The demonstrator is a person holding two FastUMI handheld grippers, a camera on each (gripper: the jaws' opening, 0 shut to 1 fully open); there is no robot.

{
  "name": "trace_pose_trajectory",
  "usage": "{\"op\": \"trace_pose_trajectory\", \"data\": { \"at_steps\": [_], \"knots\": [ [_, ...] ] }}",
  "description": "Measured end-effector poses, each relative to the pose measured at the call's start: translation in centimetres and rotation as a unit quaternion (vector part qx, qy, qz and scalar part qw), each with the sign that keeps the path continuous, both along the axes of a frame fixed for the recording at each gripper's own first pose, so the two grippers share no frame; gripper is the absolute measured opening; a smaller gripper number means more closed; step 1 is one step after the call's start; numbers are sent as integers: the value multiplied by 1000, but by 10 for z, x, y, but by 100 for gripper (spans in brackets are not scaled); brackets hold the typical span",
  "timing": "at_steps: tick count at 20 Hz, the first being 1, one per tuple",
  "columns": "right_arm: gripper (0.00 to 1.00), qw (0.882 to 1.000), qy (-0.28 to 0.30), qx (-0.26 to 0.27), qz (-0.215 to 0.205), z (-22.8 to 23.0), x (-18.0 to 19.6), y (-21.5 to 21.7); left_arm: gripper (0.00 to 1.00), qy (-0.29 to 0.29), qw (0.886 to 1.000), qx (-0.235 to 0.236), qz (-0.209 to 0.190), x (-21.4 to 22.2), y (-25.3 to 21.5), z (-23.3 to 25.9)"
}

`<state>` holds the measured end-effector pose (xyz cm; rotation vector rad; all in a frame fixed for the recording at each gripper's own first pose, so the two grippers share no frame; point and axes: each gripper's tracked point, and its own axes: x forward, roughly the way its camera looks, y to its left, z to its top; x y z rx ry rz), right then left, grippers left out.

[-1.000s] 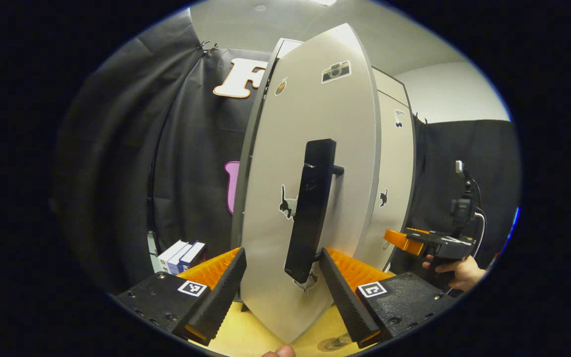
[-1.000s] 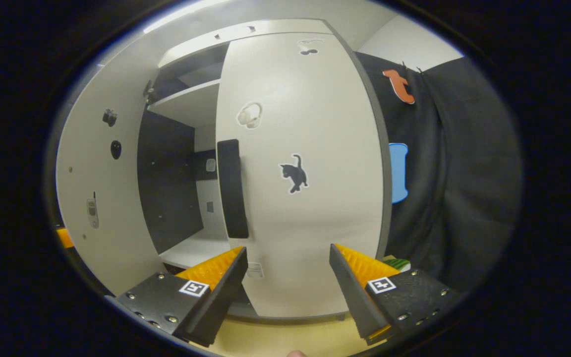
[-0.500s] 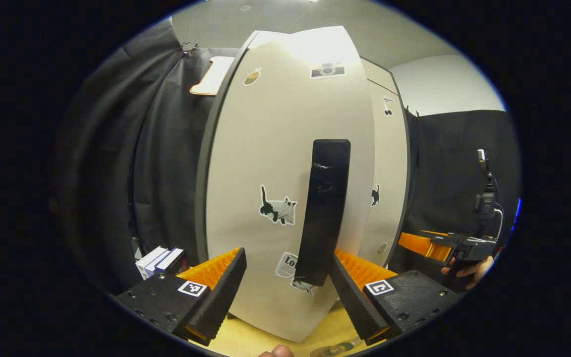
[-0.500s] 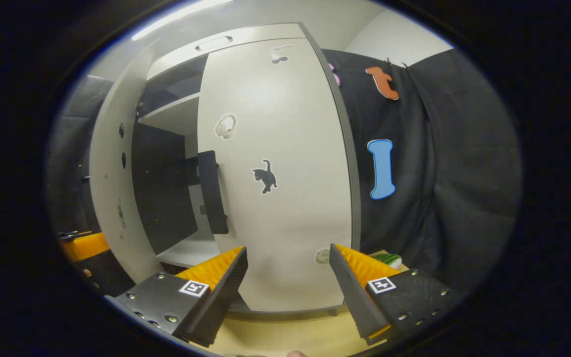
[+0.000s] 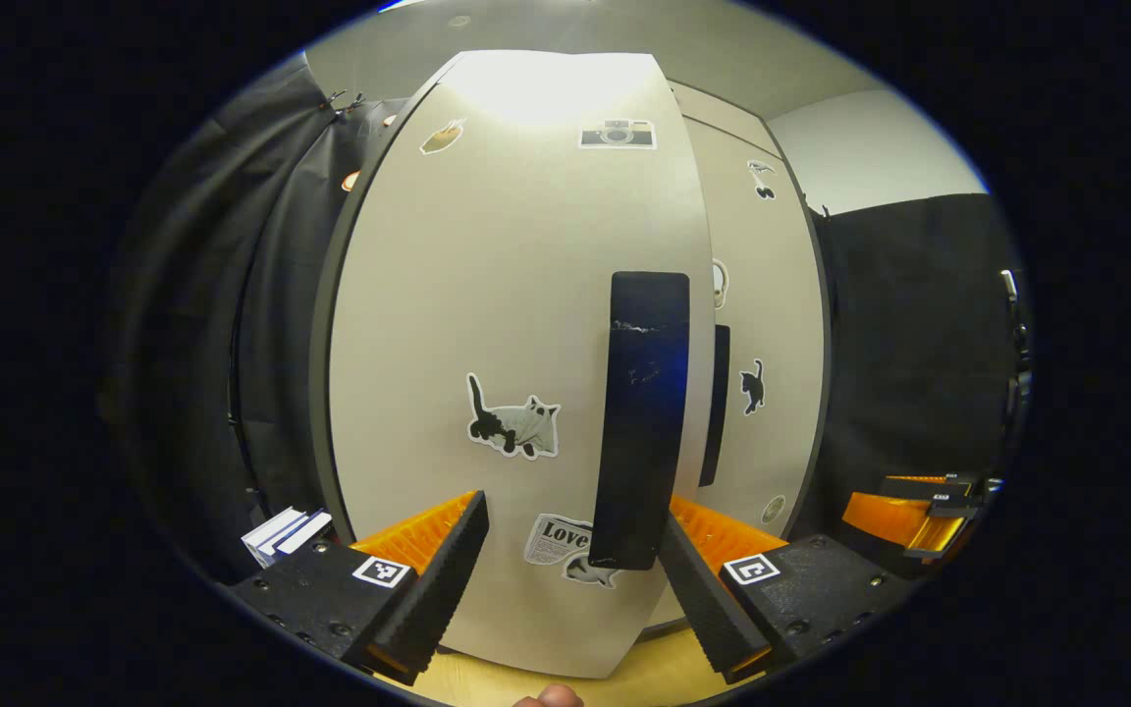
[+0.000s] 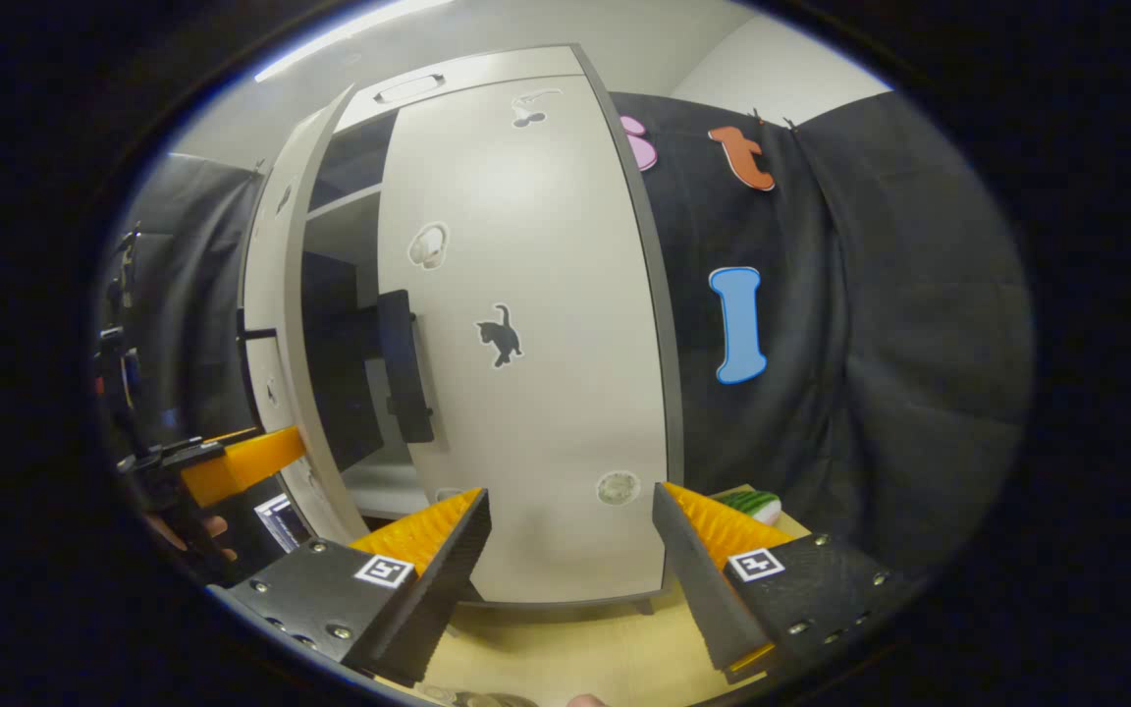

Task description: Grasp the bottle in the cabinet with the left hand and place it on the coaster, then close the right door with the right hand and the left door with the left hand.

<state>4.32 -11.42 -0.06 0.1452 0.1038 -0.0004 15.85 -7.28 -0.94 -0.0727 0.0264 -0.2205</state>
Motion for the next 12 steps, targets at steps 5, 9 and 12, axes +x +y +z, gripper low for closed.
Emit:
{"op": "trace_pose_trajectory", "data": {
  "at_steps": [5,9,12],
  "knots": [
    [100,1000,7,15,0,-6,-6,-3,100,0,1000,2,15,30,-13,-3],
    [100,1000,6,23,-1,-5,-9,-6,100,0,999,8,36,35,-12,-3],
    [100,1000,5,30,1,-2,-11,-5,100,-4,998,22,61,36,-15,-4]
  ]
}}
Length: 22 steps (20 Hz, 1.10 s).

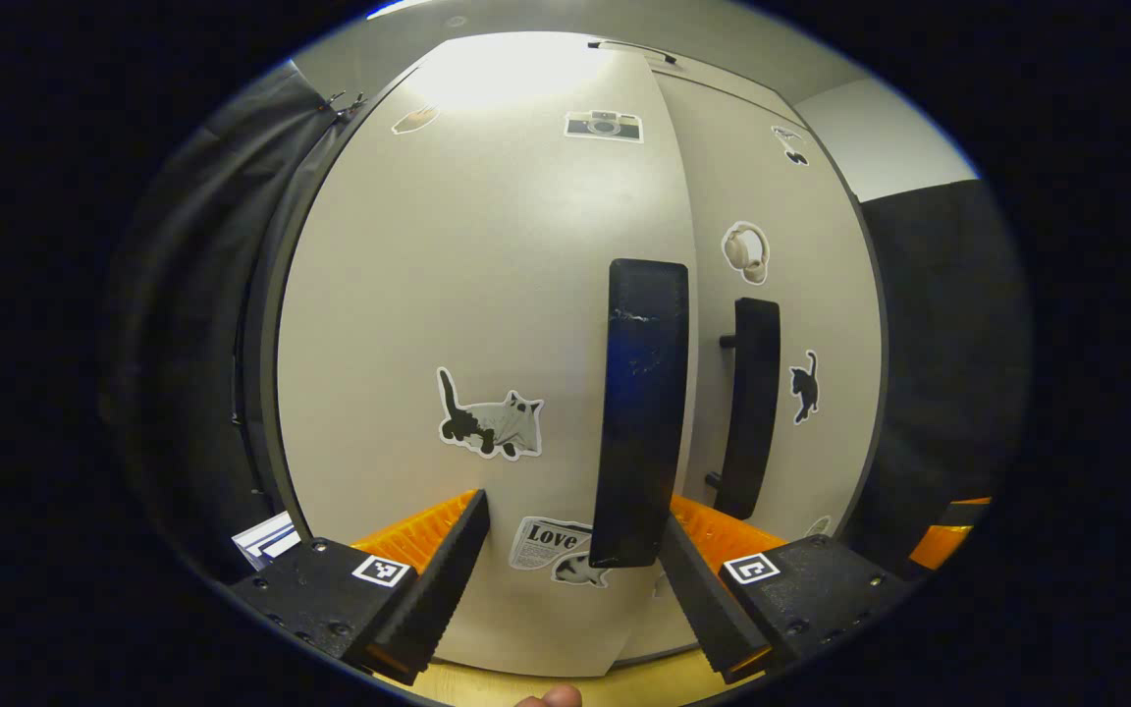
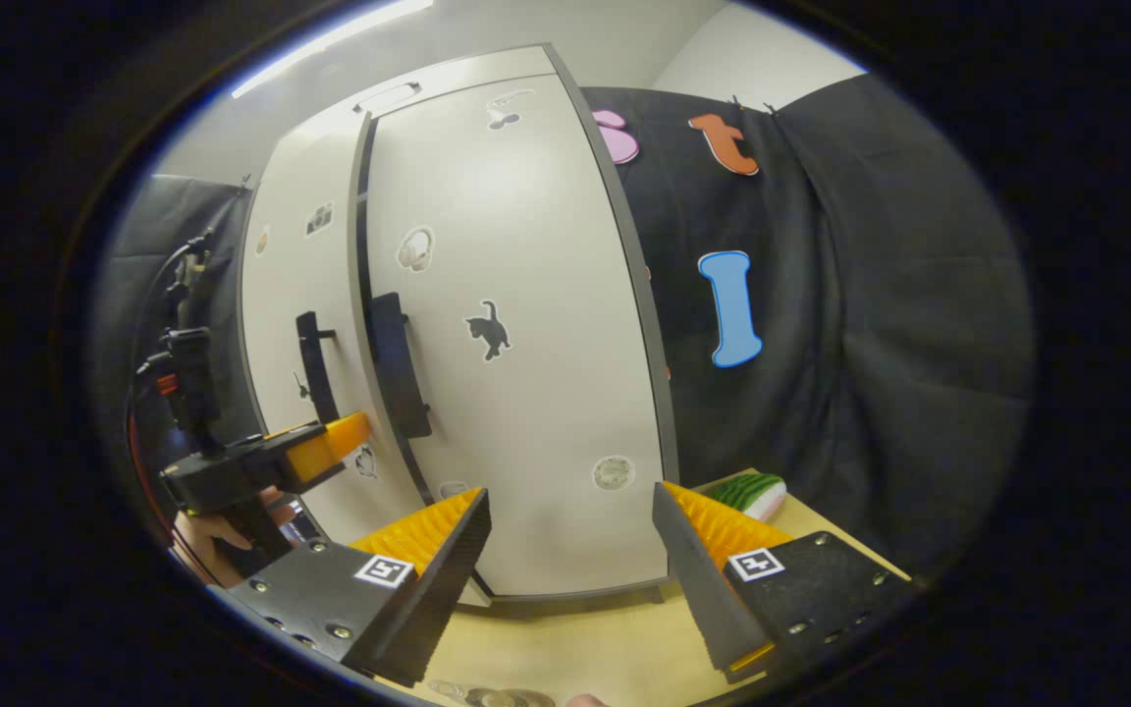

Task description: Grasp the bottle in the cabinet with the left hand and place it on the coaster, then close the right door with the right hand and the left door with the left hand.

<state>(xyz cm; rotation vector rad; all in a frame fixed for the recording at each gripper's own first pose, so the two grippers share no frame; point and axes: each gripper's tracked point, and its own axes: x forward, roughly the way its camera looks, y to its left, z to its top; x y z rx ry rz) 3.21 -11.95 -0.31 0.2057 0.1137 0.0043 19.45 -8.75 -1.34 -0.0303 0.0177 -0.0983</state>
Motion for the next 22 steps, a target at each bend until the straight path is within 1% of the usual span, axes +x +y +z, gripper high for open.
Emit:
{"op": "trace_pose_trajectory", "data": {
  "at_steps": [4,9,10,11,12,13,14,15,16,17,18,19,20,22],
  "knots": [
    [100,1000,0,6,2,0,-3,0,100,-2,1000,13,24,1,0,-2],
    [100,1000,3,11,0,-3,-9,-3,100,0,999,23,42,3,-1,-3],
    [97,1000,2,10,-1,-4,-10,-5,100,2,999,23,46,3,0,-3],
    [100,1000,2,8,-2,-5,-9,-6,100,1,999,23,47,3,-1,-3],
    [97,1000,5,8,-4,-6,-10,-9,99,3,999,21,47,3,-1,-4],
    [97,1000,5,12,-5,-6,-11,-10,99,1,999,18,47,4,-1,-4],
    [100,1000,4,18,-4,-5,-11,-10,99,7,999,18,45,3,-1,-6],
    [100,1000,3,19,-4,-5,-13,-10,99,17,999,16,44,2,-1,-10],
    [97,1000,3,16,-4,-4,-14,-10,99,25,999,9,44,-1,-1,-12],
    [97,1000,1,12,-3,-2,-16,-9,100,30,999,-1,43,-5,-1,-13],
    [100,1000,-2,10,-1,0,-16,-8,99,30,999,-12,40,-10,-2,-12],
    [97,1000,-4,9,2,3,-19,-5,100,32,999,-18,37,-17,-2,-10],
    [100,1000,-7,9,5,6,-20,-3,100,30,999,-17,34,-24,-3,-7],
    [100,1000,-11,6,9,10,-24,2,100,21,999,-7,39,-40,3,2]
  ]
}}
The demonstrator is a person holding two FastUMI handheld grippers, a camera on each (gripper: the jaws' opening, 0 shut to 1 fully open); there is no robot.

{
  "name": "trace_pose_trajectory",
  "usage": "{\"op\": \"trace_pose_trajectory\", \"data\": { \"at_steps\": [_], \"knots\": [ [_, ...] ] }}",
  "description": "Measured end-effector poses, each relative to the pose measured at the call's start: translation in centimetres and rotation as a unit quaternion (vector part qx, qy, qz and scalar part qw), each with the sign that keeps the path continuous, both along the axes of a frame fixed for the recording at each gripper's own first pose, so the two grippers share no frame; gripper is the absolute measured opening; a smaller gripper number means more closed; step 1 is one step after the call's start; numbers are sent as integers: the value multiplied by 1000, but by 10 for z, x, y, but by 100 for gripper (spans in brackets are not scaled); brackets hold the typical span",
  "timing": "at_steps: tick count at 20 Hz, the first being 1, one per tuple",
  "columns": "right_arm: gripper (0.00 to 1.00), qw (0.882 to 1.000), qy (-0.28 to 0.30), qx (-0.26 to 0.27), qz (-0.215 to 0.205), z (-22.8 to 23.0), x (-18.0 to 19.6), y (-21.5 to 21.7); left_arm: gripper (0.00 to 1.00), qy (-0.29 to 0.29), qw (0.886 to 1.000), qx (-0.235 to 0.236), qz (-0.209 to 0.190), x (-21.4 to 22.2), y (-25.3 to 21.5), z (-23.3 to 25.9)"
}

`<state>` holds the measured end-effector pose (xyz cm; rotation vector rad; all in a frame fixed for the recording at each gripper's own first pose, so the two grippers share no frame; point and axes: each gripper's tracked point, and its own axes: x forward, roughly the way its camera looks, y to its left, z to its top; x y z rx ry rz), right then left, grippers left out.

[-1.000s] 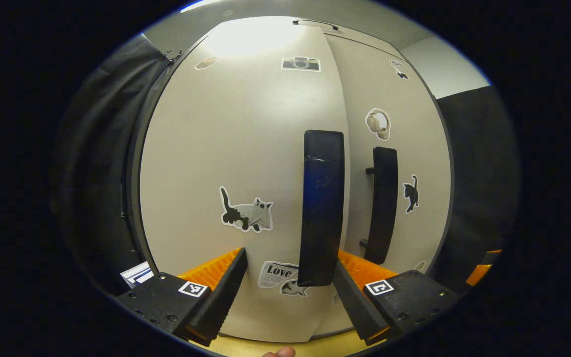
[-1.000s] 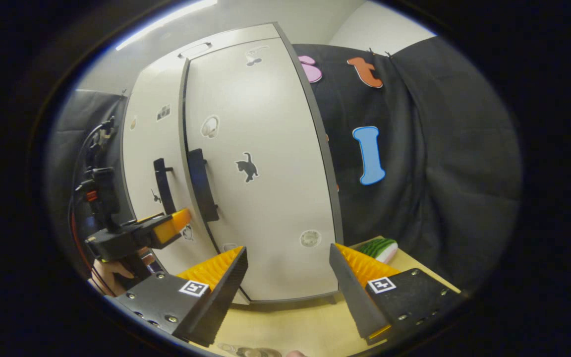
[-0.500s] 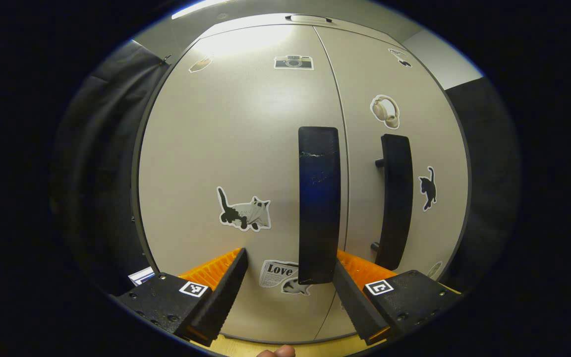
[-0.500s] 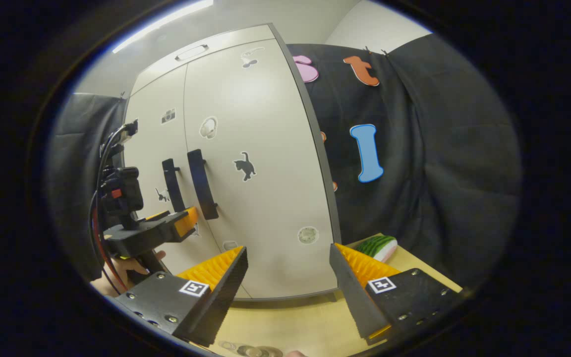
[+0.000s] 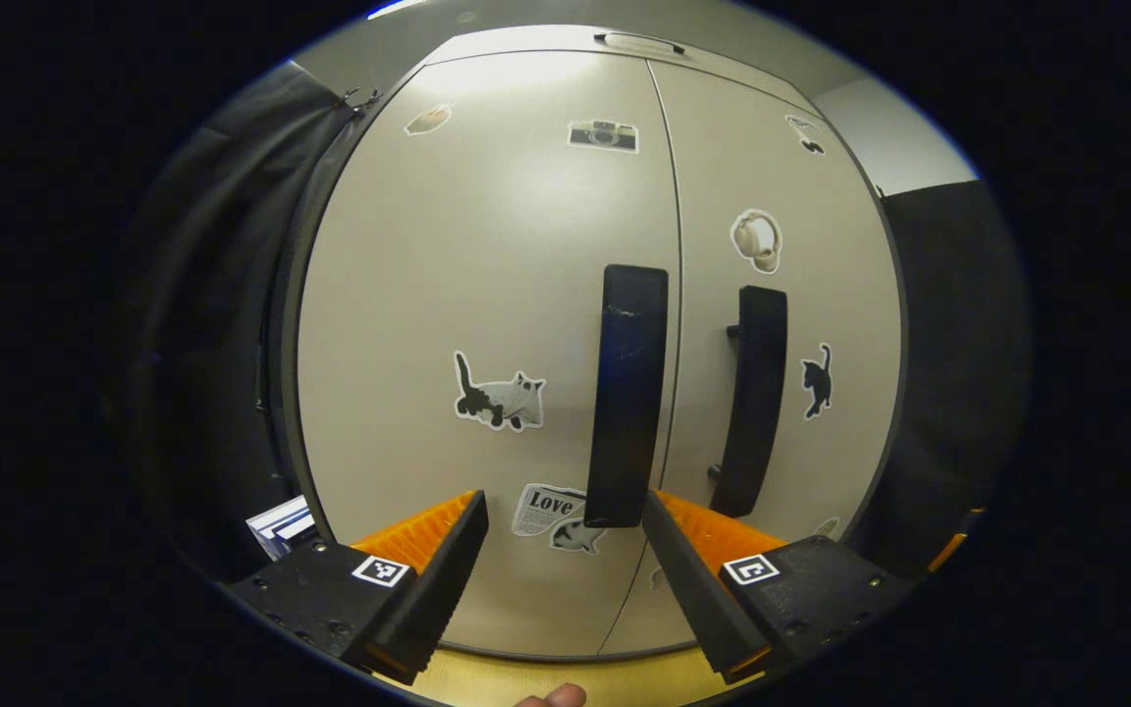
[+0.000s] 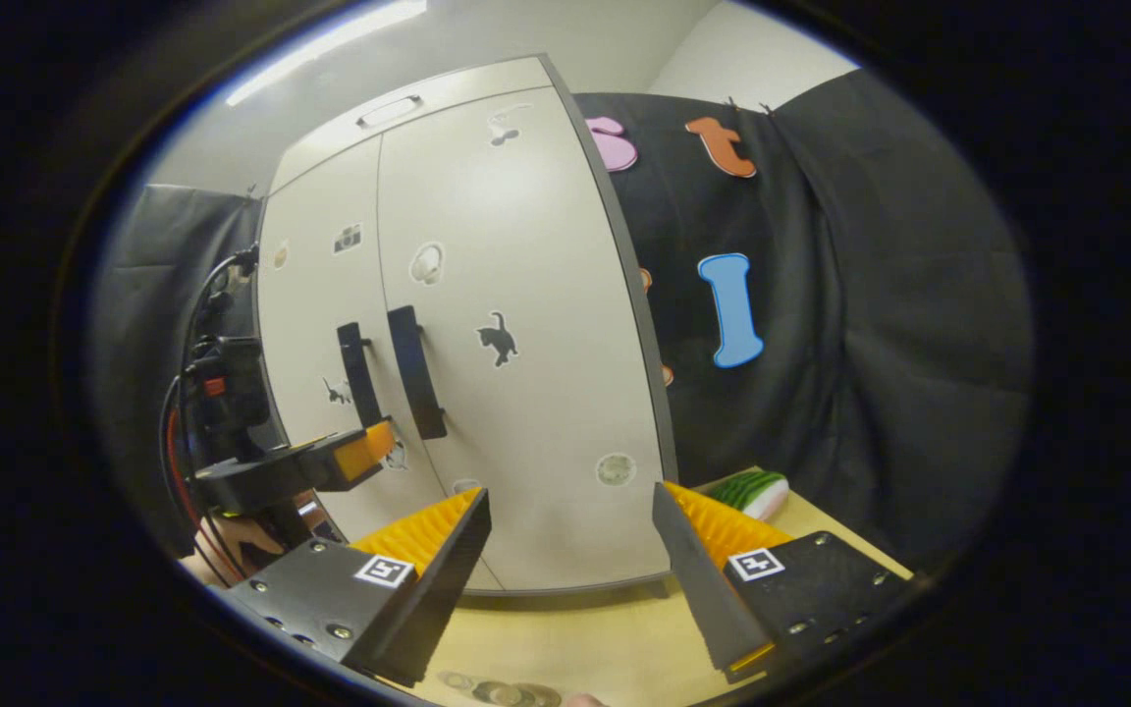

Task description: Grasp the bottle in the cabinet with the left hand and place it on the coaster, then close the right door with the right hand and the left door with the left hand.

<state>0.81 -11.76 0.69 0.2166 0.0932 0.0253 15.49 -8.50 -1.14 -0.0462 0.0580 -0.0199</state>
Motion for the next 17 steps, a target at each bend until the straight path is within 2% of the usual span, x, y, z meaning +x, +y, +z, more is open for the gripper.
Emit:
{"op": "trace_pose_trajectory", "data": {
  "at_steps": [7,8,11,13,14,15,17],
  "knots": [
    [100,1000,-11,-10,19,13,-11,27,98,-32,999,-5,10,-67,24,40],
    [97,1000,-14,-14,22,17,-13,32,98,-33,999,-6,9,-76,28,43],
    [100,999,-24,-23,26,24,-20,49,98,-42,999,-2,19,-99,43,52],
    [100,999,-32,-37,23,31,-23,57,98,-43,999,9,26,-114,53,53],
    [96,998,-36,-43,25,34,-25,61,98,-41,999,14,28,-120,58,51],
    [100,998,-39,-47,26,36,-28,65,98,-37,999,17,29,-126,61,49],
    [100,997,-44,-57,23,41,-29,70,98,-32,999,17,34,-137,70,44]
  ]
}}
